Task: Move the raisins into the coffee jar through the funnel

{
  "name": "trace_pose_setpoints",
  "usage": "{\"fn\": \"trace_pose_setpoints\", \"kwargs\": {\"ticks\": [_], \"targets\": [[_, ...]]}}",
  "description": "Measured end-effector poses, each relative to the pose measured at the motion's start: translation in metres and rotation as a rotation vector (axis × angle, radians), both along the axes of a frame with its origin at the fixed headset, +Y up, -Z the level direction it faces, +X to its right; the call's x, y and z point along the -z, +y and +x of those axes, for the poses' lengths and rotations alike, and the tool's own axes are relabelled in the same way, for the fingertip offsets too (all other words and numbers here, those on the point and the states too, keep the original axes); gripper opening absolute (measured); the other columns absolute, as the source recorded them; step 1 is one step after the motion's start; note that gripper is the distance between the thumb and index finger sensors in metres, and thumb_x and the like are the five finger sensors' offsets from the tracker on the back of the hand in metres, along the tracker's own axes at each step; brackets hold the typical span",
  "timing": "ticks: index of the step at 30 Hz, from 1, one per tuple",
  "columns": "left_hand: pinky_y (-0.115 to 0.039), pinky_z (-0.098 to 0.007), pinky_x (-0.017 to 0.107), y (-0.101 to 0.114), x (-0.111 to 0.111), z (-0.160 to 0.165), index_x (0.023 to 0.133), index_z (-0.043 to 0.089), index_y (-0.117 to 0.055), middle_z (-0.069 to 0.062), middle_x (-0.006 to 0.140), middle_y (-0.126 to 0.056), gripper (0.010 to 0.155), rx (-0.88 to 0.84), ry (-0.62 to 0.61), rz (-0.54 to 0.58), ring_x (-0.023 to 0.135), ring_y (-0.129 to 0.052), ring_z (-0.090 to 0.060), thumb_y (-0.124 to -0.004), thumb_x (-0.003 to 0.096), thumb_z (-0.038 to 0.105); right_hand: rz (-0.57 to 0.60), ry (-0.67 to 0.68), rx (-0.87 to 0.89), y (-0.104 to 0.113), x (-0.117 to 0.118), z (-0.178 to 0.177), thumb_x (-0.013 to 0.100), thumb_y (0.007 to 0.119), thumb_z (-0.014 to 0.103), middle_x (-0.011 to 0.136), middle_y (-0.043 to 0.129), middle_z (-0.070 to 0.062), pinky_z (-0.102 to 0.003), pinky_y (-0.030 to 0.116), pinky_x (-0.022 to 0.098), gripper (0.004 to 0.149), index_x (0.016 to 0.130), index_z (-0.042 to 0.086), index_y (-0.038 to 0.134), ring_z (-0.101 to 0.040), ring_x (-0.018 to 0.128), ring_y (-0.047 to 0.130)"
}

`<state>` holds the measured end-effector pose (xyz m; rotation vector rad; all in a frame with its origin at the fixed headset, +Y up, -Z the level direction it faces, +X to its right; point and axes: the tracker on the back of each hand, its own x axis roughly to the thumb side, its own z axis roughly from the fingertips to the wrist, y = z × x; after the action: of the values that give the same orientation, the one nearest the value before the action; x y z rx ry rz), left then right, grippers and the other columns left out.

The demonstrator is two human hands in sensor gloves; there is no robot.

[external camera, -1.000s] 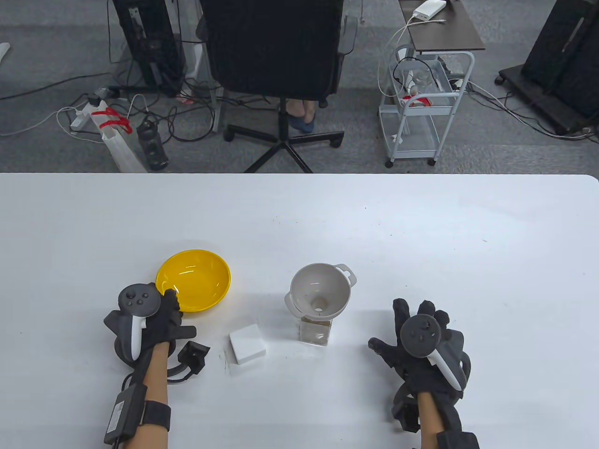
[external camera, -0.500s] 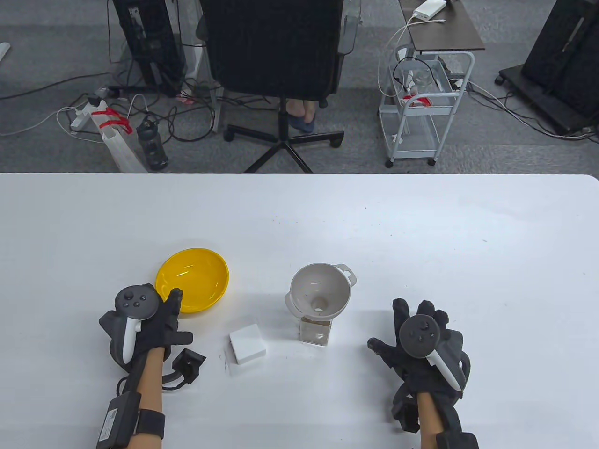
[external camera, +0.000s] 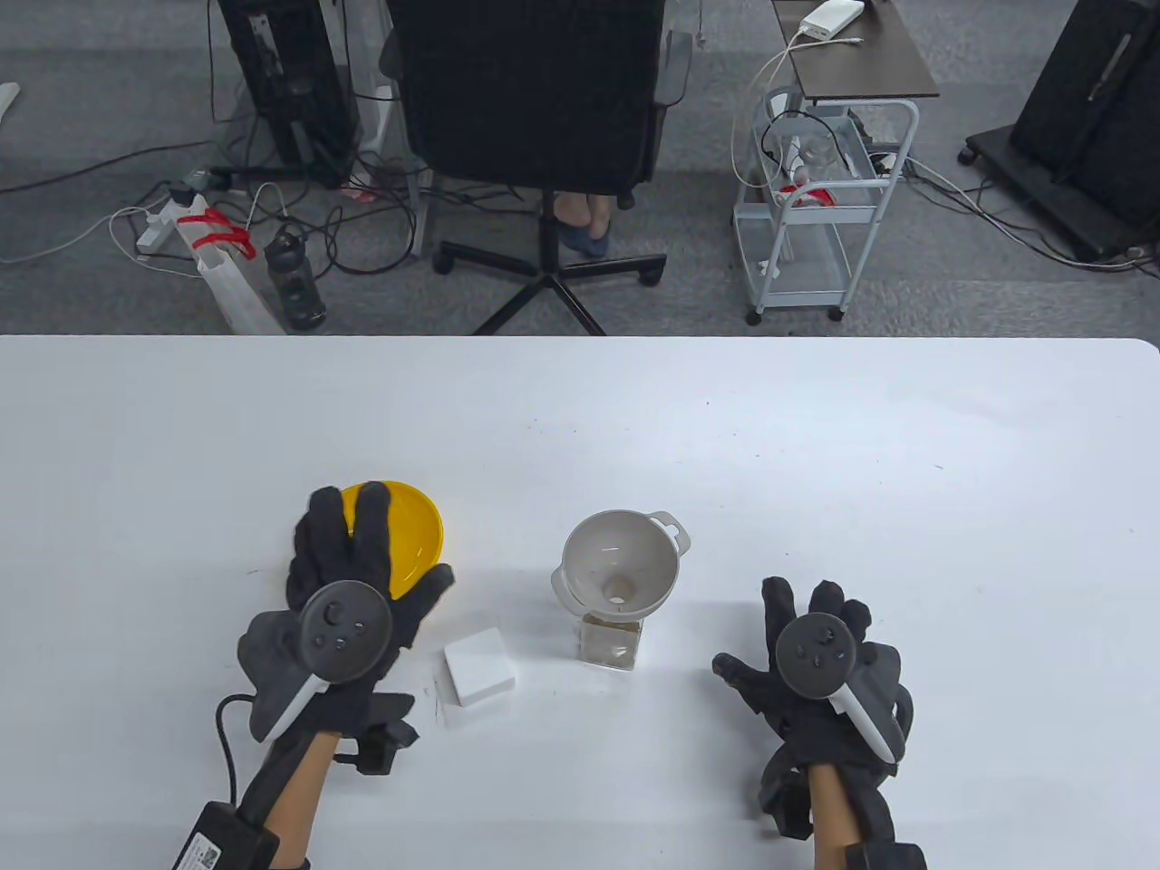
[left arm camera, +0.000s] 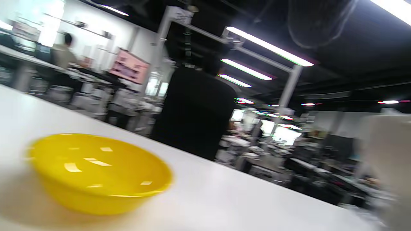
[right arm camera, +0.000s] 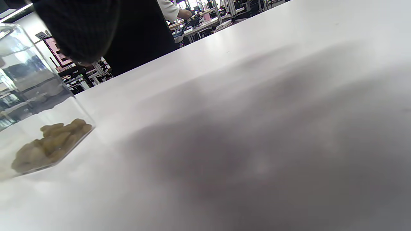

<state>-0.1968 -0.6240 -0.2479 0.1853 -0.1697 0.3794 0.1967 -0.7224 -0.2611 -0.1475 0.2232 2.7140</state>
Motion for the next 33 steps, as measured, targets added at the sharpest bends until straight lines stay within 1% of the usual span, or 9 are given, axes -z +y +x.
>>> {"fn": "trace_pose_setpoints", "kwargs": {"ticks": [4, 9, 13, 16, 19, 21, 24, 30, 33], "targets": [[-0.036, -0.070, 0.082, 0.008, -0.017, 0.048, 0.123, 0.031, -0.011, -0.029, 0.131, -0.013, 0.092, 0.055, -0.195, 0.022, 0.118, -0.025, -0.058, -0.070, 0.0603, 0.066, -0.015, -0.004, -0.005, -0.001, 0.000, 0.001, 0.055, 0.073, 0.063, 0.114, -0.001, -0.033, -0.083, 0.026, 0.068, 0.094, 0.117, 0.024, 0.014, -0.064, 0.101, 0.006], [-0.036, -0.070, 0.082, 0.000, -0.021, 0.087, 0.123, 0.035, -0.014, -0.027, 0.132, -0.014, 0.093, 0.126, -0.306, -0.025, 0.118, -0.026, -0.058, -0.072, 0.0579, 0.067, -0.018, -0.006, -0.001, -0.001, -0.001, 0.001, 0.055, 0.073, 0.063, 0.114, 0.000, -0.033, -0.082, 0.026, 0.069, 0.094, 0.117, 0.024, 0.014, -0.064, 0.101, 0.006], [-0.039, -0.070, 0.082, -0.013, -0.012, 0.100, 0.123, 0.036, -0.018, -0.028, 0.132, -0.016, 0.090, 0.184, -0.279, -0.054, 0.118, -0.029, -0.058, -0.072, 0.0581, 0.066, -0.022, -0.001, -0.002, -0.001, 0.000, 0.001, 0.055, 0.073, 0.063, 0.114, -0.001, -0.033, -0.082, 0.026, 0.069, 0.094, 0.117, 0.024, 0.014, -0.064, 0.101, 0.005], [-0.041, -0.068, 0.082, -0.019, -0.005, 0.104, 0.123, 0.038, -0.025, -0.027, 0.132, -0.023, 0.084, 0.165, -0.271, -0.073, 0.119, -0.034, -0.056, -0.072, 0.0588, 0.065, -0.023, 0.002, -0.002, -0.001, 0.001, 0.001, 0.055, 0.073, 0.063, 0.113, -0.002, -0.033, -0.082, 0.026, 0.069, 0.094, 0.117, 0.024, 0.015, -0.064, 0.101, 0.005], [-0.044, -0.066, 0.082, -0.024, 0.000, 0.106, 0.120, 0.036, -0.042, -0.027, 0.132, -0.030, 0.072, 0.123, -0.270, -0.086, 0.119, -0.039, -0.053, -0.074, 0.0599, 0.060, -0.028, 0.002, -0.001, -0.002, 0.001, 0.001, 0.055, 0.073, 0.063, 0.114, -0.001, -0.032, -0.082, 0.026, 0.069, 0.094, 0.117, 0.024, 0.015, -0.063, 0.101, 0.005], [-0.047, -0.064, 0.082, -0.025, 0.003, 0.107, 0.115, 0.034, -0.052, -0.025, 0.131, -0.036, 0.062, 0.107, -0.241, -0.052, 0.119, -0.045, -0.050, -0.075, 0.0613, 0.056, -0.033, 0.002, -0.002, -0.002, 0.001, 0.001, 0.055, 0.073, 0.063, 0.114, -0.001, -0.033, -0.082, 0.026, 0.069, 0.094, 0.117, 0.024, 0.014, -0.063, 0.101, 0.006], [-0.051, -0.062, 0.082, -0.026, 0.005, 0.106, 0.109, 0.033, -0.061, -0.020, 0.130, -0.044, 0.053, 0.100, -0.209, -0.004, 0.118, -0.053, -0.045, -0.075, 0.0620, 0.053, -0.036, 0.002, -0.001, -0.002, 0.001, 0.001, 0.055, 0.073, 0.063, 0.114, -0.001, -0.032, -0.082, 0.026, 0.069, 0.093, 0.117, 0.024, 0.015, -0.063, 0.101, 0.006], [-0.054, -0.059, 0.082, -0.024, 0.003, 0.106, 0.106, 0.035, -0.062, -0.020, 0.129, -0.047, 0.049, 0.053, -0.222, 0.050, 0.116, -0.057, -0.043, -0.076, 0.0615, 0.053, -0.036, 0.002, 0.001, -0.002, 0.001, 0.001, 0.055, 0.073, 0.063, 0.114, -0.001, -0.032, -0.082, 0.026, 0.069, 0.094, 0.117, 0.024, 0.015, -0.063, 0.101, 0.006], [-0.054, -0.059, 0.082, -0.012, -0.001, 0.100, 0.106, 0.035, -0.061, -0.020, 0.129, -0.047, 0.050, 0.013, -0.223, 0.097, 0.116, -0.057, -0.044, -0.075, 0.0620, 0.054, -0.038, 0.000, 0.003, -0.003, 0.002, 0.002, 0.055, 0.073, 0.063, 0.114, -0.001, -0.032, -0.082, 0.026, 0.069, 0.093, 0.117, 0.024, 0.015, -0.063, 0.101, 0.006]]}}
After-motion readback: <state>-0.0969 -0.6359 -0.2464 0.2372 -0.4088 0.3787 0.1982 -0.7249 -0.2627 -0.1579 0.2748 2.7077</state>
